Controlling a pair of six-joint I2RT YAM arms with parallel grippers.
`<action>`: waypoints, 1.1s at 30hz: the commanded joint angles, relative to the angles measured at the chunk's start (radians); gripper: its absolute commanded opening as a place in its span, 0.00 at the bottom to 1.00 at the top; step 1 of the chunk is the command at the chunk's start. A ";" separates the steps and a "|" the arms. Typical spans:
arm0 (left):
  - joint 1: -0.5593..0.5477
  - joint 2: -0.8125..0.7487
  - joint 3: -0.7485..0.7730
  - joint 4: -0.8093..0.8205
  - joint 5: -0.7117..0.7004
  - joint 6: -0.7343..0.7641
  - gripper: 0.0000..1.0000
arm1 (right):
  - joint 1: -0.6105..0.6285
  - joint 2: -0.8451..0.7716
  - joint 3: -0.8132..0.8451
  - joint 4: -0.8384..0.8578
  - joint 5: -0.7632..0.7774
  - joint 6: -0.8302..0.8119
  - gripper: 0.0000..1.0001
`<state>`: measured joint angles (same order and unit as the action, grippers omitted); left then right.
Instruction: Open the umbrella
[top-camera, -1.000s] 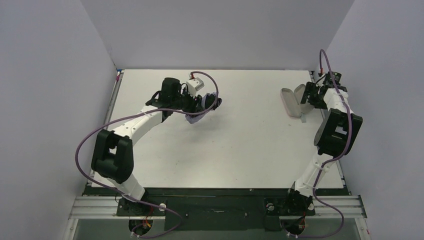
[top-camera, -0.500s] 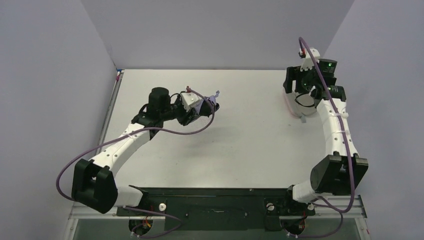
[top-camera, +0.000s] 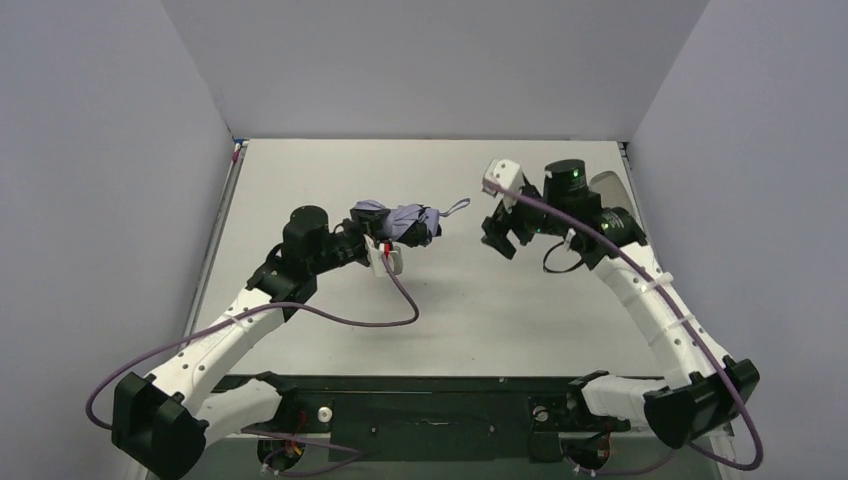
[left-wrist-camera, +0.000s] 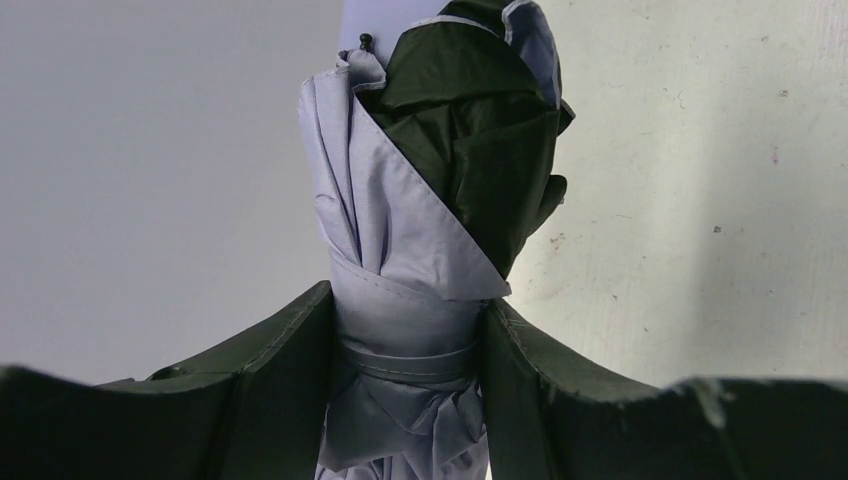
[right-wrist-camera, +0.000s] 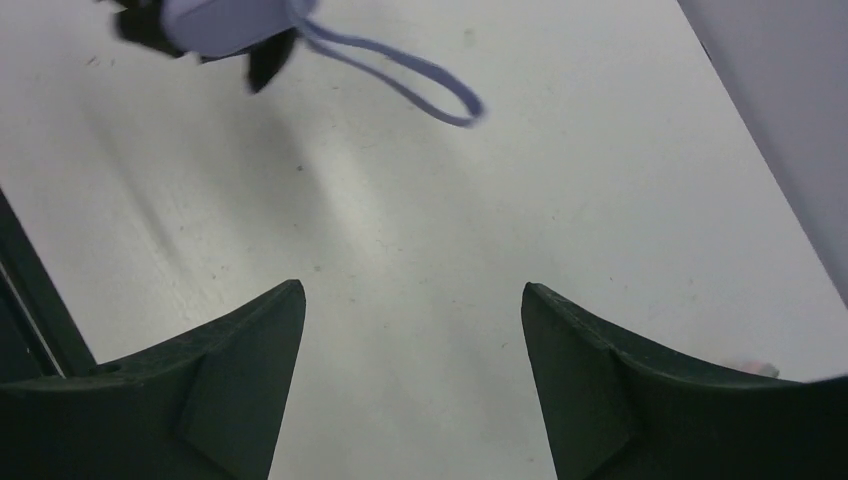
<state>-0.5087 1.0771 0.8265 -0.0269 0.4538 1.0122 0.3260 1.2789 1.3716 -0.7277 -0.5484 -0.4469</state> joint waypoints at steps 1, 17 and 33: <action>-0.043 -0.063 -0.001 0.058 0.007 0.168 0.00 | 0.157 -0.187 -0.156 0.134 0.082 -0.210 0.75; -0.181 -0.105 0.005 -0.019 -0.083 0.211 0.00 | 0.406 -0.152 -0.206 0.155 0.225 -0.383 0.52; -0.205 -0.121 0.002 -0.011 -0.121 0.191 0.00 | 0.390 -0.070 -0.193 0.200 0.187 -0.223 0.42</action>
<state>-0.7063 0.9928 0.8074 -0.1165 0.3420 1.2083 0.7261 1.2015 1.1603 -0.5842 -0.3290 -0.7269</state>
